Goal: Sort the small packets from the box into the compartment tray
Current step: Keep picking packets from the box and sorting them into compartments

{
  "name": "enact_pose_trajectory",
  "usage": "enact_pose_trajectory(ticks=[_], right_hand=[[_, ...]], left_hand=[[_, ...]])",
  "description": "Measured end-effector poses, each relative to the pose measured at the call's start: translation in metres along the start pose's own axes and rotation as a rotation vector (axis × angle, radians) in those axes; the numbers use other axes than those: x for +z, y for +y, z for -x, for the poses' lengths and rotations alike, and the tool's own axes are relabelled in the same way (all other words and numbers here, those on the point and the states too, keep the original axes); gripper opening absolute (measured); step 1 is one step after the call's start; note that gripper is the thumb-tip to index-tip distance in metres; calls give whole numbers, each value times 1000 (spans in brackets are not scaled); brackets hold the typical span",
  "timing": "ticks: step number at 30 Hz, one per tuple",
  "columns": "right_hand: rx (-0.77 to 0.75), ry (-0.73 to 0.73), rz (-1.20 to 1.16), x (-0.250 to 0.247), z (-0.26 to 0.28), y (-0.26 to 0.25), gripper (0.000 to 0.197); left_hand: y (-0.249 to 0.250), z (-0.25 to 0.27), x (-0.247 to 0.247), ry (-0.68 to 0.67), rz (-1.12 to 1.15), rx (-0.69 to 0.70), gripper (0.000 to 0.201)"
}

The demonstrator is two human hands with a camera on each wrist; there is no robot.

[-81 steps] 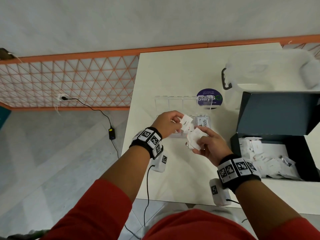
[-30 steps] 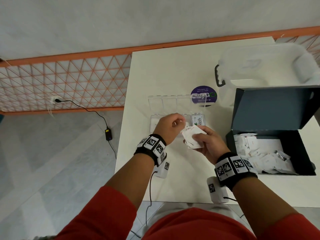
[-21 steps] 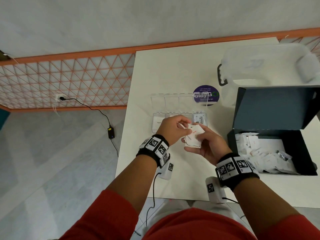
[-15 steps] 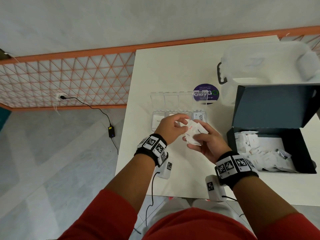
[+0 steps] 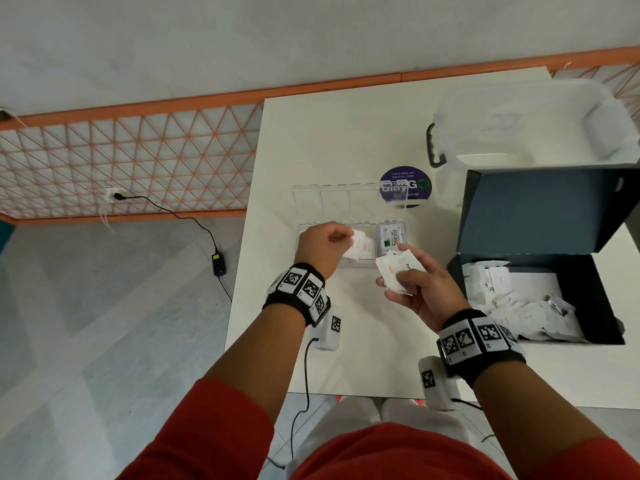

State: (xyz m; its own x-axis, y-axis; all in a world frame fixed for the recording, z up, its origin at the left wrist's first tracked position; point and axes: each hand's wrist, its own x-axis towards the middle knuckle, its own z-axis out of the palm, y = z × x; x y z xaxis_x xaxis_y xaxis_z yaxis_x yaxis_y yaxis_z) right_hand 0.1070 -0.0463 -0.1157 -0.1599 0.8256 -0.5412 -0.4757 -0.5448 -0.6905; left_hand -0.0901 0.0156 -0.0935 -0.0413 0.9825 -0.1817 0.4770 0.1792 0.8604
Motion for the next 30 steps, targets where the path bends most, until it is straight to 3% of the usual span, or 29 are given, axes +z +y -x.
enact_pose_trajectory(ticks=[9, 16, 20, 25, 28, 30], right_hand=[[-6, 38, -8, -16, -3, -9, 57], [-14, 53, -11, -22, -13, -16, 55], [-5, 47, -4, -24, -17, -18, 55], [-8, 39, 20, -23, -19, -19, 53], [-9, 33, 40, -22, -19, -20, 51], [-2, 42, 68, -20, -19, -19, 50]], left_hand=[[0, -27, 29, -108, -247, -30, 20], [-7, -36, 42, -128, -847, 179, 19], [-8, -37, 45, -158, -965, 237, 19], [-7, -38, 42, -184, -922, 234, 18], [-4, -34, 36, -123, -629, 243, 9], [2, -29, 31, -187, -358, 233, 9]])
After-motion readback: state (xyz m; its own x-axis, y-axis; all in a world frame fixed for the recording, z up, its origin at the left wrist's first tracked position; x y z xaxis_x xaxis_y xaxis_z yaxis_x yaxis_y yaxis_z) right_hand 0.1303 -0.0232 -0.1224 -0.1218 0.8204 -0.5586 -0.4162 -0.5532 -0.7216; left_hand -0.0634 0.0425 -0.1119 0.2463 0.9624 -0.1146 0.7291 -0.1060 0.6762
